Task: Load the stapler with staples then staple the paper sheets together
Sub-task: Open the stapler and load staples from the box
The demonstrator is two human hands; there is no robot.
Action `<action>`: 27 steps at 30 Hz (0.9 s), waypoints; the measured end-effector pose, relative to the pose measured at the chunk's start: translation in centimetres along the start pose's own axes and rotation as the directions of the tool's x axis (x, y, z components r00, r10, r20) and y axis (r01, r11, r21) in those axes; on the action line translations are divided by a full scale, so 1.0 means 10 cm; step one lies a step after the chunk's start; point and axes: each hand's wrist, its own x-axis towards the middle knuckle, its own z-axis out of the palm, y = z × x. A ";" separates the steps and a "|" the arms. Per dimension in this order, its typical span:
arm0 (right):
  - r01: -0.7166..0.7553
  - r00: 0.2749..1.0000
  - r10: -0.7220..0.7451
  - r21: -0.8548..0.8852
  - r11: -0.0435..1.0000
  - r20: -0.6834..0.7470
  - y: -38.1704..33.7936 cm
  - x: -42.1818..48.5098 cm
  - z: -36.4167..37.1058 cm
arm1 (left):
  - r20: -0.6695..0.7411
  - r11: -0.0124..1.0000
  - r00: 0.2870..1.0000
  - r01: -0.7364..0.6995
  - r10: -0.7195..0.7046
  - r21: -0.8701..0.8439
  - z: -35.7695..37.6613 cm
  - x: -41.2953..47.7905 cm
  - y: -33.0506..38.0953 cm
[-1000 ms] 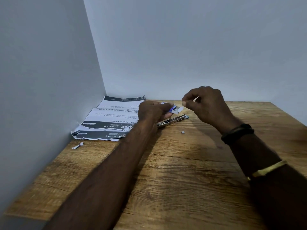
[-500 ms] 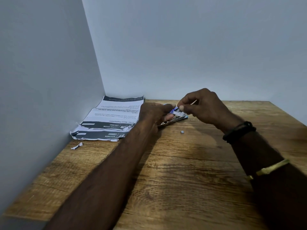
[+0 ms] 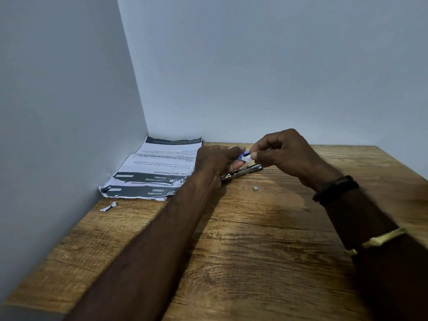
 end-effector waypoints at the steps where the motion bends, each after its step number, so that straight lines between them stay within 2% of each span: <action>1: -0.007 1.000 0.007 -0.005 1.000 -0.004 0.00 0.00 0.01 | 0.012 1.000 1.000 -0.002 0.002 0.007 0.00 0.00 0.00; 8: -0.010 0.997 0.008 -0.024 1.000 -0.077 -0.01 0.01 0.05 | 0.073 0.998 0.997 -0.017 0.013 0.067 0.03 -0.03 -0.02; 11: -0.002 0.996 -0.006 -0.086 0.996 -0.091 0.00 0.02 0.06 | 0.130 0.997 0.992 -0.015 0.006 0.076 0.04 -0.03 0.00; 16: 0.014 1.000 -0.013 -0.116 0.993 0.014 -0.03 0.00 0.02 | 0.123 0.996 0.992 -0.036 0.026 0.082 0.04 -0.03 0.01; 25: -0.050 0.983 0.076 -0.159 0.986 0.165 -0.07 -0.03 -0.17 | 0.259 0.988 0.964 0.015 -0.056 0.155 0.07 -0.07 -0.03; 27: -0.066 0.975 0.106 -0.198 0.978 0.196 -0.05 -0.04 -0.23 | 0.225 0.981 0.974 -0.009 -0.036 0.196 0.08 -0.10 -0.02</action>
